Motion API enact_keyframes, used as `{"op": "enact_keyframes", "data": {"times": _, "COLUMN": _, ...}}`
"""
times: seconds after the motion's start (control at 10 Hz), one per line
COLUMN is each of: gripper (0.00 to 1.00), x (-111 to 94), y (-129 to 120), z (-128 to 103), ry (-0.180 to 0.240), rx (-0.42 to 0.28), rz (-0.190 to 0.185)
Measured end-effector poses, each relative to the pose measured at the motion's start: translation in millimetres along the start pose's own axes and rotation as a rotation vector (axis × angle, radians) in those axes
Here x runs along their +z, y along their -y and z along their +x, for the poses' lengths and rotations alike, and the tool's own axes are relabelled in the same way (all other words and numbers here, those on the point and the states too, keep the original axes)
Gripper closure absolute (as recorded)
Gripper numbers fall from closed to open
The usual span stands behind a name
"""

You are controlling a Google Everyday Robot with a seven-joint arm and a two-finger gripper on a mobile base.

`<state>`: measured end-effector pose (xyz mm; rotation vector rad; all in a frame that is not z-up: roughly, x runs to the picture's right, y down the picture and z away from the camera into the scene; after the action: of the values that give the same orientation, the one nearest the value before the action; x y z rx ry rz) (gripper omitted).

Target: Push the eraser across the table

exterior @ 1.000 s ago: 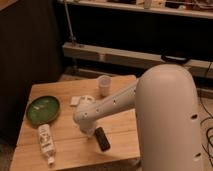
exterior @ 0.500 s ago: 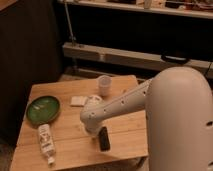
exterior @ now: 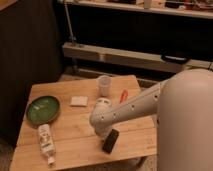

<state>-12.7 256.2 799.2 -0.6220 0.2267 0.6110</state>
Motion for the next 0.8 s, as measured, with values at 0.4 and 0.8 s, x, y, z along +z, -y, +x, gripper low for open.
{"op": "enact_keyframes", "data": {"times": 0.4, "gripper": 1.0, "x": -1.4, "y": 9.4, "z": -12.1, "ry": 0.006, "rx": 0.012, "rz": 0.009}}
{"op": "enact_keyframes", "data": {"times": 0.8, "gripper": 1.0, "x": -2.2, "y": 12.3, "z": -8.7, "ry": 0.002, "rx": 0.011, "rz": 0.025}}
